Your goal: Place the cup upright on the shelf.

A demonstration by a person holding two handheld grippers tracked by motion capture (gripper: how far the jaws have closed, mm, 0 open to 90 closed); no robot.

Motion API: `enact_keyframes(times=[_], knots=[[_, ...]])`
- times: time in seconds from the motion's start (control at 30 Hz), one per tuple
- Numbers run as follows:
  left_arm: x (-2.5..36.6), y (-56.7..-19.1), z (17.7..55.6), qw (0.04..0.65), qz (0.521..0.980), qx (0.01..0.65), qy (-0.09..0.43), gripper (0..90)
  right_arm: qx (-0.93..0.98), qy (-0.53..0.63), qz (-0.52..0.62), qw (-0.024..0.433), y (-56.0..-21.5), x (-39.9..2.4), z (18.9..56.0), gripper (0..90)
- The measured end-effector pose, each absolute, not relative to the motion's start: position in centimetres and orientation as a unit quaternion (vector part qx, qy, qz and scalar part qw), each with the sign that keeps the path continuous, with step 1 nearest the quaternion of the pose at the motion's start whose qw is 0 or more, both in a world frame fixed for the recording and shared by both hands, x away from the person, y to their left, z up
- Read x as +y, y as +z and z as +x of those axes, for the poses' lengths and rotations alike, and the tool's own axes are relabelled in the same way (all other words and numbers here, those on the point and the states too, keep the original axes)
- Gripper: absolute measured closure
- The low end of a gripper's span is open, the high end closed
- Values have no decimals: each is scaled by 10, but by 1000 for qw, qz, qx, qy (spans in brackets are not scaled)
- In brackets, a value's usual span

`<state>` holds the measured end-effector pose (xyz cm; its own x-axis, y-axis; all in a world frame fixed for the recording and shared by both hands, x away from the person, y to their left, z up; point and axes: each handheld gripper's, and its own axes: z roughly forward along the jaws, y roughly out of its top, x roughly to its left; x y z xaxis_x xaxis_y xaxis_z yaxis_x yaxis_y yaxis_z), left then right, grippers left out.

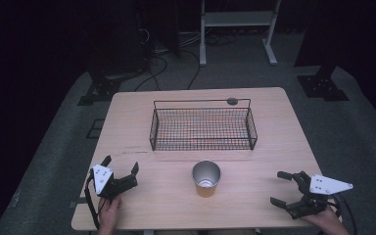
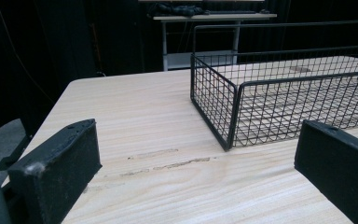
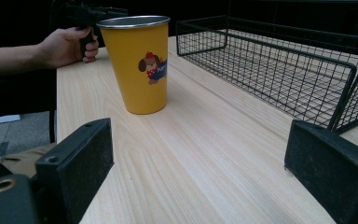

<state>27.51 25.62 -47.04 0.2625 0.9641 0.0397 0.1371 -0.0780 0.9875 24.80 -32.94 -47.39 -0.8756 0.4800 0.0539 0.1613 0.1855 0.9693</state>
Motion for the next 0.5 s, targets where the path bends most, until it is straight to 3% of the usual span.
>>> enact_keyframes(times=[0.5], knots=[[256, -471, 274, 509, 613, 446, 409, 0, 765, 603, 188, 122, -459, -305, 245, 72]])
